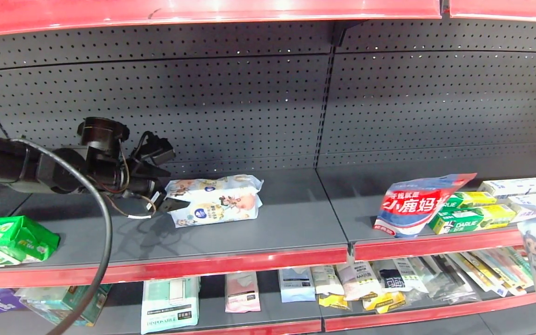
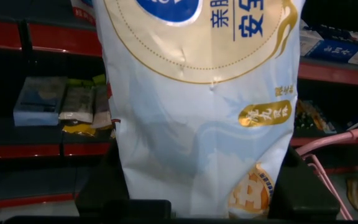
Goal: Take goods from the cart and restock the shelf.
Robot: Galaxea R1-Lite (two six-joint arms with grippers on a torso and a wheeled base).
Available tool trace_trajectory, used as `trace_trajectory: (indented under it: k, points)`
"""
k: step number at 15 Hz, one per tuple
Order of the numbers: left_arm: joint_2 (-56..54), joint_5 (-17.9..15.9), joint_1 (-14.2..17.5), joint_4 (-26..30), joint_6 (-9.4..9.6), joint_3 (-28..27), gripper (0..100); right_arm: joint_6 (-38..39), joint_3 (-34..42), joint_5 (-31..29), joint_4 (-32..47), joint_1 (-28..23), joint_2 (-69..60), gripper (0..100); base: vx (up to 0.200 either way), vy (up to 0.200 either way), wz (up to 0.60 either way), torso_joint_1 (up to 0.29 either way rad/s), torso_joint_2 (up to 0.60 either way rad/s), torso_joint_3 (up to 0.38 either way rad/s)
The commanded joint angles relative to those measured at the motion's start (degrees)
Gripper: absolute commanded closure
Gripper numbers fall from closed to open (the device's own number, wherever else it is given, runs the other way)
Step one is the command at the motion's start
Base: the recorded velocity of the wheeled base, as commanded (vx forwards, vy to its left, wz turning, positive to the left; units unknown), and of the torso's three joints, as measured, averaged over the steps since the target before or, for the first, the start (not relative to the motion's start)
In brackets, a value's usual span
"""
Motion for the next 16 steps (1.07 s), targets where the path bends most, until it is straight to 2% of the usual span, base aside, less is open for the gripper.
trace_trajectory:
  k: [1,9,14,15,16]
  points:
    - [2.61,-0.58,-0.81,0.68,0.01,-3.22,0,-0.01,-0.03,0.04,0.00,0.01,0.18,100,0.000,0.000,0.00,0.000,0.00,0.000]
    - [7.79,-0.84,-3.36,1.21,0.01,-6.64,0,-0.10,-0.03,0.04,0.00,0.01,0.27,100,0.000,0.000,0.00,0.000,0.00,0.000]
    - [7.79,-1.19,-4.24,2.27,0.27,-6.56,0,-0.10,-0.03,0.04,0.00,0.01,0.27,100,0.000,0.000,0.00,0.000,0.00,0.000]
    - [7.88,-1.54,-3.80,2.27,1.59,-6.12,100,-0.10,-0.03,0.04,0.00,0.01,0.27,100,0.000,0.000,0.00,0.000,0.00,0.000]
    - [7.88,-1.54,-3.71,2.27,1.77,-5.68,100,-0.10,-0.03,0.04,0.00,0.01,0.36,100,0.000,0.000,0.00,0.000,0.00,0.000]
